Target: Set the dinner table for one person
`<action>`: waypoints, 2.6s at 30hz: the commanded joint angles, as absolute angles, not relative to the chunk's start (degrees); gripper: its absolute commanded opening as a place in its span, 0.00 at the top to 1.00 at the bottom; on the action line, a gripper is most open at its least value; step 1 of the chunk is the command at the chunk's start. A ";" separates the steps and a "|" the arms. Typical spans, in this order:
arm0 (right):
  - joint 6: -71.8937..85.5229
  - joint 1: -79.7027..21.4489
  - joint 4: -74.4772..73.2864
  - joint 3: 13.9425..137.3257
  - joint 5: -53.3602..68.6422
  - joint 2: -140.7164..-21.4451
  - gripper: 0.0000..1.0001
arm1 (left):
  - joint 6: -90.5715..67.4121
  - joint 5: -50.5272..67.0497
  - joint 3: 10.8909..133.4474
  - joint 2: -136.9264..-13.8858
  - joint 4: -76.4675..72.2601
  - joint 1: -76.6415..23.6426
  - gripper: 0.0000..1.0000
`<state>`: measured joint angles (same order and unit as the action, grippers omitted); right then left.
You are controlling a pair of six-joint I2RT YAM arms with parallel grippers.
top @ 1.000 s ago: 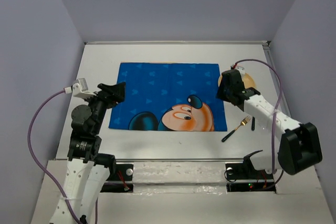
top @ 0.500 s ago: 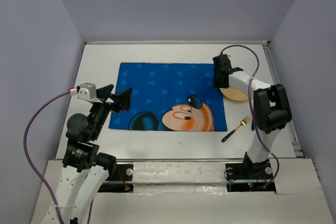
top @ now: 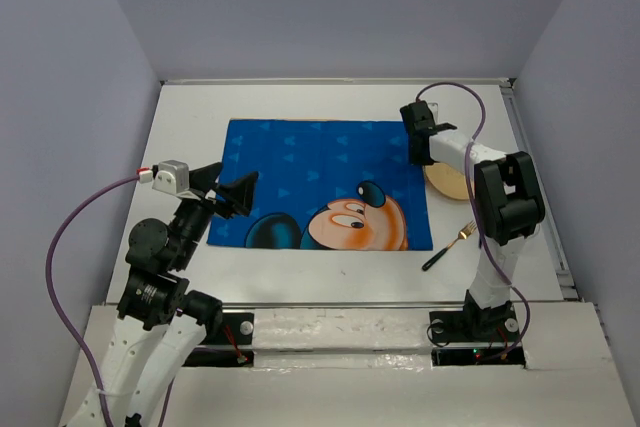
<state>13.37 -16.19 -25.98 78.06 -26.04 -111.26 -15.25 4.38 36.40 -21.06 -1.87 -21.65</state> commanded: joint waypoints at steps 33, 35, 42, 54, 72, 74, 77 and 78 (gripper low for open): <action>4.92 -56.78 -25.66 103.97 -23.11 -124.71 1.00 | -15.29 -16.96 38.32 -18.81 2.90 -21.53 0.01; 5.54 -56.78 -25.66 103.71 -23.03 -125.15 1.00 | -15.55 -18.80 38.58 -18.63 3.43 -21.62 0.01; 7.64 -57.30 -25.93 102.30 -22.76 -124.81 0.68 | -16.79 -22.06 39.02 -18.28 4.57 -21.53 0.01; 17.73 -50.31 -26.28 89.35 -32.34 -105.00 0.40 | -16.70 -20.57 38.76 -17.32 3.87 -21.80 0.01; 42.98 3.15 -41.21 48.78 -39.82 -53.00 0.44 | -16.70 -22.94 38.76 -5.63 4.57 -34.36 0.01; 41.05 5.98 -41.92 48.95 -40.69 -53.26 0.44 | -16.52 -23.38 38.85 -5.01 4.57 -35.94 0.01; 38.77 11.24 -42.63 50.71 -41.05 -55.54 0.44 | -16.61 -23.55 38.76 -4.05 4.75 -37.88 0.01; 37.89 11.95 -41.76 50.89 -39.57 -56.24 0.44 | -16.61 -23.64 38.76 -3.78 4.83 -38.40 0.01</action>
<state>40.49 8.84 -40.60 49.32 -38.83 -54.43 -16.69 -21.93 36.91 -5.10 6.33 -36.34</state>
